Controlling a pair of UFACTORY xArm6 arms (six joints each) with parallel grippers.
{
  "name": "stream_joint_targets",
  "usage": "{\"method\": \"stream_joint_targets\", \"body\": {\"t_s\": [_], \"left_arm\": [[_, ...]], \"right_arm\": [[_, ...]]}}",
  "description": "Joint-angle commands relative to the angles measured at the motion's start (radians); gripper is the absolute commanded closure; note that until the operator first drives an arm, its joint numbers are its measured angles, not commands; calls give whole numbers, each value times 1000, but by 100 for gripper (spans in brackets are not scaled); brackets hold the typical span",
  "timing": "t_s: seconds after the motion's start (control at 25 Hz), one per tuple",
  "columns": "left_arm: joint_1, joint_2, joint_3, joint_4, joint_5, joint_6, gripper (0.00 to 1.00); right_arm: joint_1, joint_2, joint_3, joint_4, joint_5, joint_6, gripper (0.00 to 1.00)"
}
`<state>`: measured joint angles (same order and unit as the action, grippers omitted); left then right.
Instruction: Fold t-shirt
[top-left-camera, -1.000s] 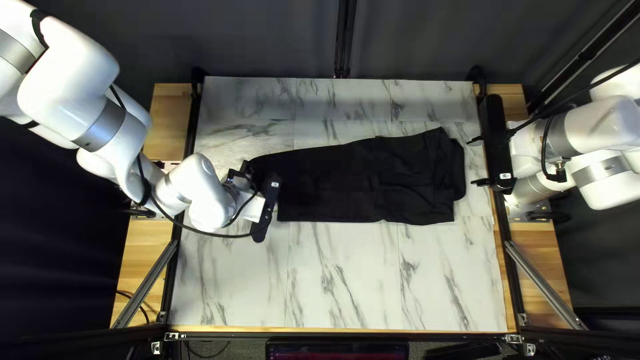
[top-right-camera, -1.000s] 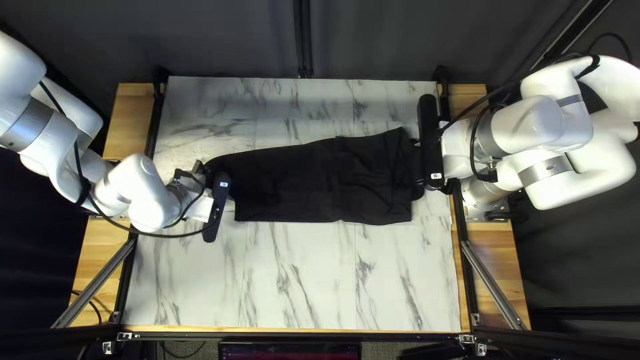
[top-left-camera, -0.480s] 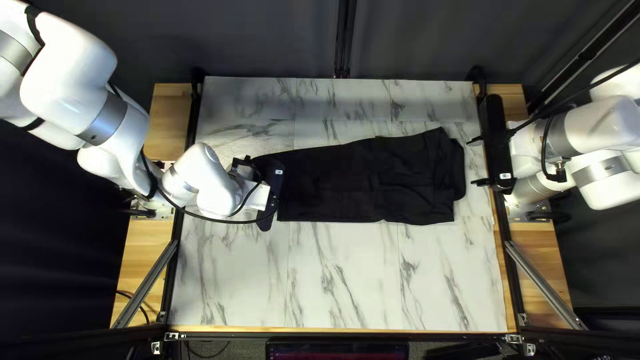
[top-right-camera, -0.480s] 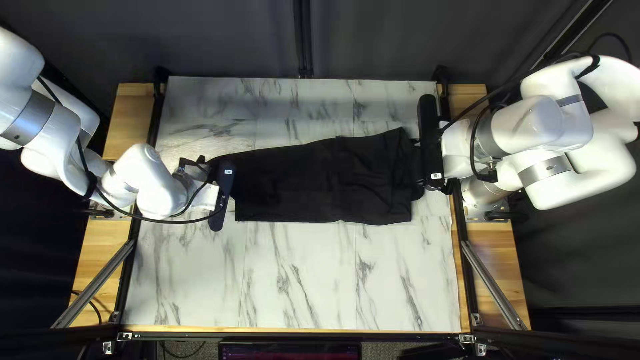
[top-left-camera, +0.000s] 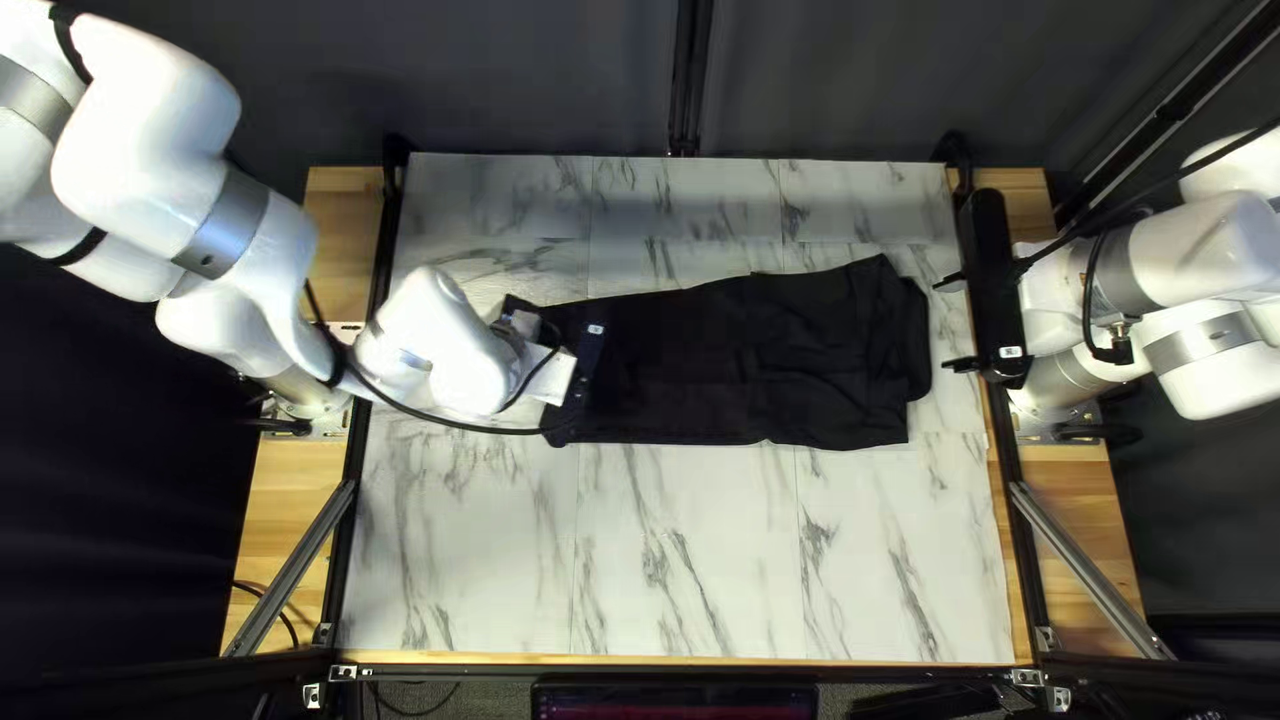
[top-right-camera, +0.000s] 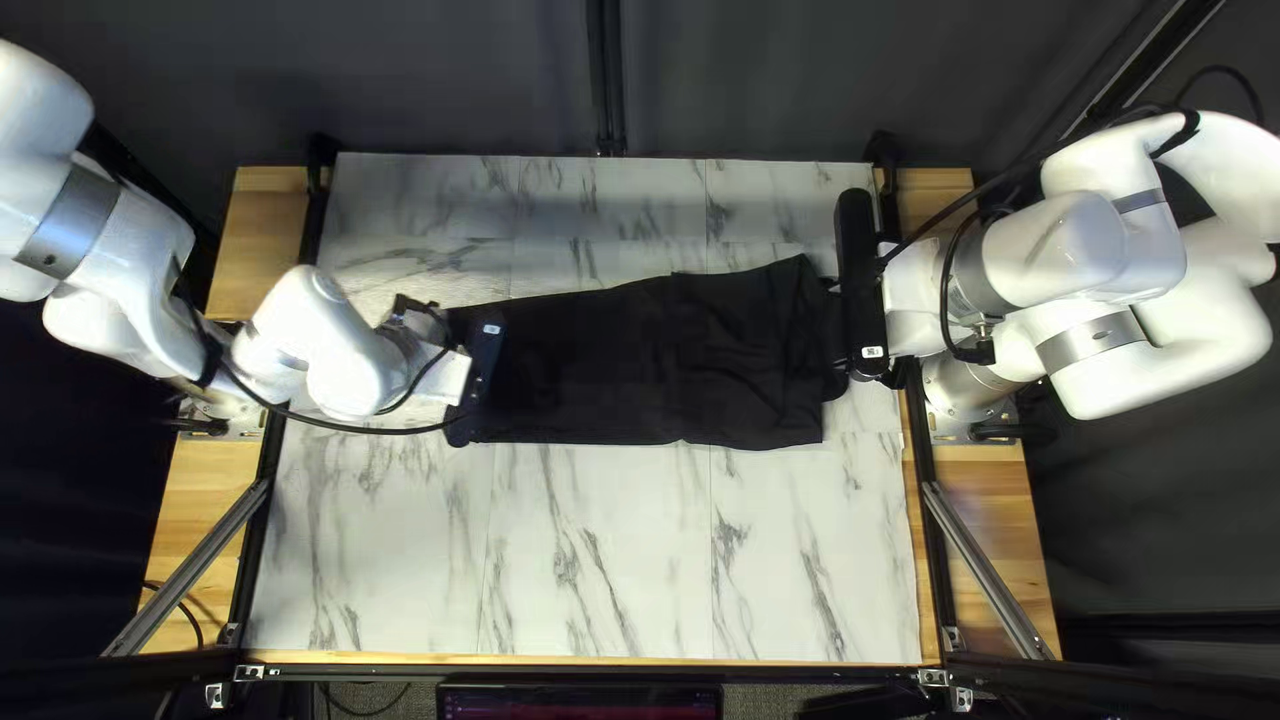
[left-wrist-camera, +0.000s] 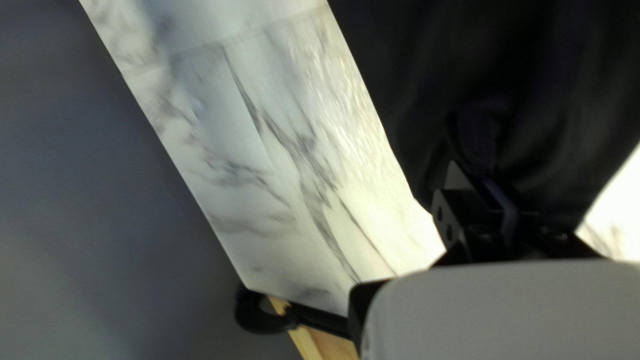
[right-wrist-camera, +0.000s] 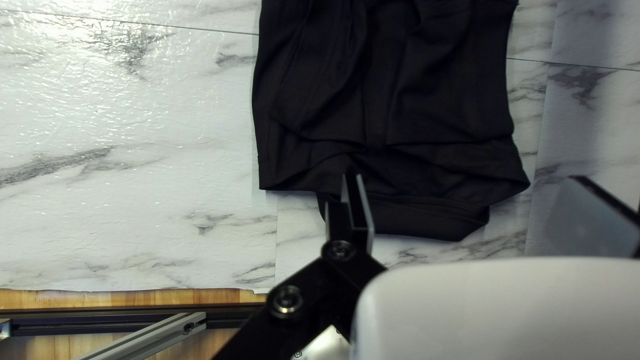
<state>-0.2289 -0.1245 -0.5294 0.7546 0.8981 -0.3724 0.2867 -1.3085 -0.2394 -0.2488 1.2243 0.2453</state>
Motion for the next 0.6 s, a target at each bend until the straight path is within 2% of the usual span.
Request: {"method": "stream_joint_targets", "body": {"t_s": [0.04,0.16,0.32,0.4,0.6], "left_arm": [[-32,-41,42,-28,23,10,0],[-80,-111,108,-65,55,-20,0],[-110,-137,157,-85,52,-71,0],[-100,-150,201,-82,21,-103,0],[-55,-173,248,-67,-26,-138,0]], "right_arm": [[0,0,0,0,0,0,0],[0,0,0,0,0,0,0],[0,0,0,0,0,0,0],[0,0,0,0,0,0,0],[0,0,0,0,0,0,0]]}}
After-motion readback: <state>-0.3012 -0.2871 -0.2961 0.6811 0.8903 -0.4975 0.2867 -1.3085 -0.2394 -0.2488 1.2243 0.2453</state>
